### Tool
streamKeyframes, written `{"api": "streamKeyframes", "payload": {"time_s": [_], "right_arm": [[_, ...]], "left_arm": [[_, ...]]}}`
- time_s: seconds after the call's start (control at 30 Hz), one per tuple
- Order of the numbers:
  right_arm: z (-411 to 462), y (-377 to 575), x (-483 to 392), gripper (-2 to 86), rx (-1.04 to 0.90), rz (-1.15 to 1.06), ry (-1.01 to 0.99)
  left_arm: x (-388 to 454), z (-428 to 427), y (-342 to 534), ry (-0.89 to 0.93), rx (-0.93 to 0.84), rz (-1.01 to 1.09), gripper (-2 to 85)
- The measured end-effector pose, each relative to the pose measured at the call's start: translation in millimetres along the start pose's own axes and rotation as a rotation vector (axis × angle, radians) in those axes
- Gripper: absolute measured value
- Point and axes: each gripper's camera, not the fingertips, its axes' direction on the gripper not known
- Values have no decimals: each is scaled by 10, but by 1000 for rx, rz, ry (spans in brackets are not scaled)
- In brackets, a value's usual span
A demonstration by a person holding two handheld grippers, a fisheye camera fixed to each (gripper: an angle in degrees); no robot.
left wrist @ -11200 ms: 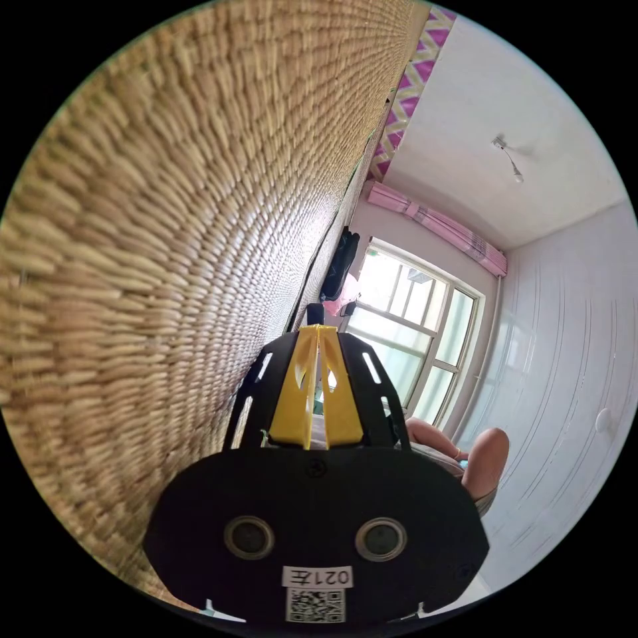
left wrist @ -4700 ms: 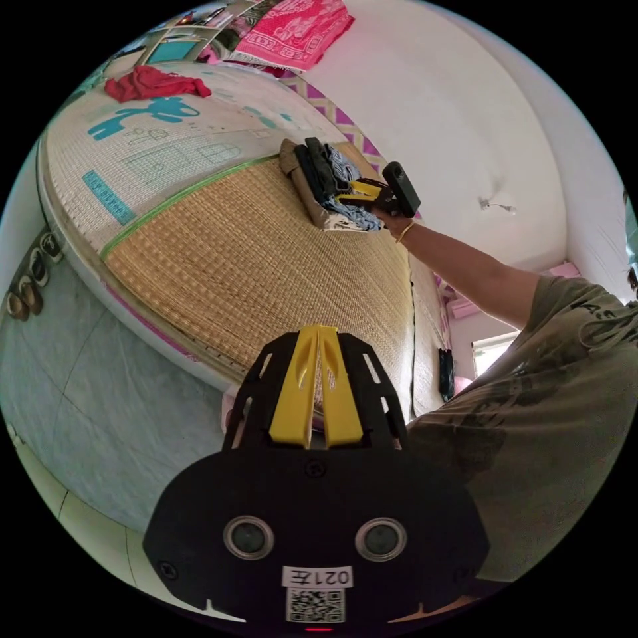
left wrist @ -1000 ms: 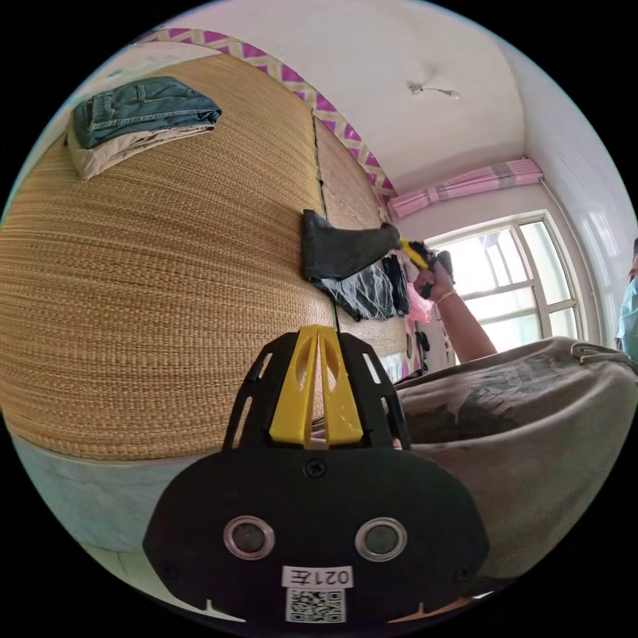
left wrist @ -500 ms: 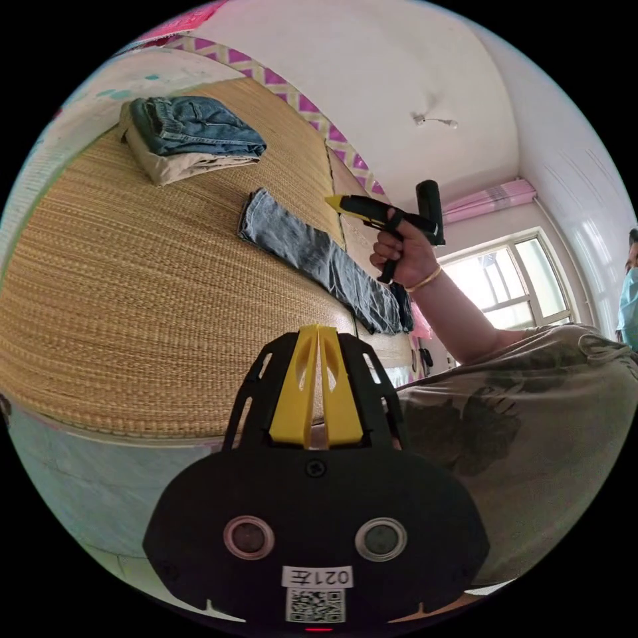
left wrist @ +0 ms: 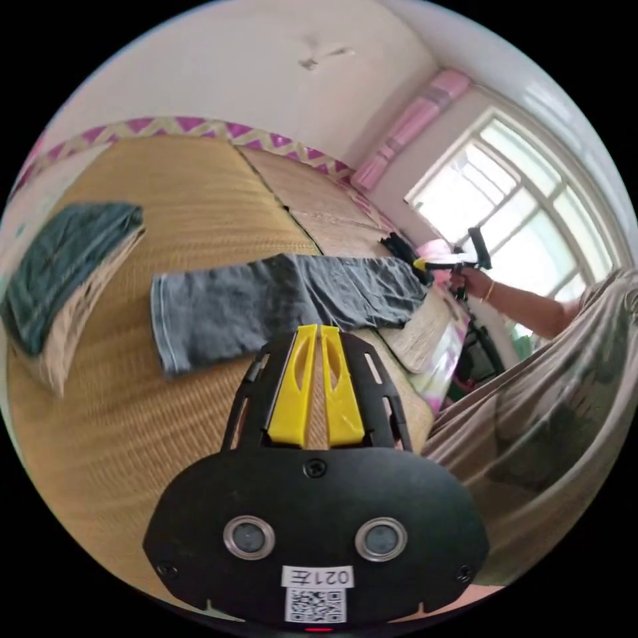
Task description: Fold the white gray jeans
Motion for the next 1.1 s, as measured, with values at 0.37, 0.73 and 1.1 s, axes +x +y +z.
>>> {"api": "streamKeyframes", "payload": {"time_s": [0.37,0.73,1.1], "right_arm": [[361,-648,1287,112,-357,-393,133],[928,-1243,1631,98,-574,-566,33],[-85,-769,1733,2,-430,-584,74]], "left_arm": [[55,1510,-1759,-152,-302,164,129],[-496,2667,-2432,-161,-600,296,141],[-1118,2895,-2786,-117,-602,416,137]]}}
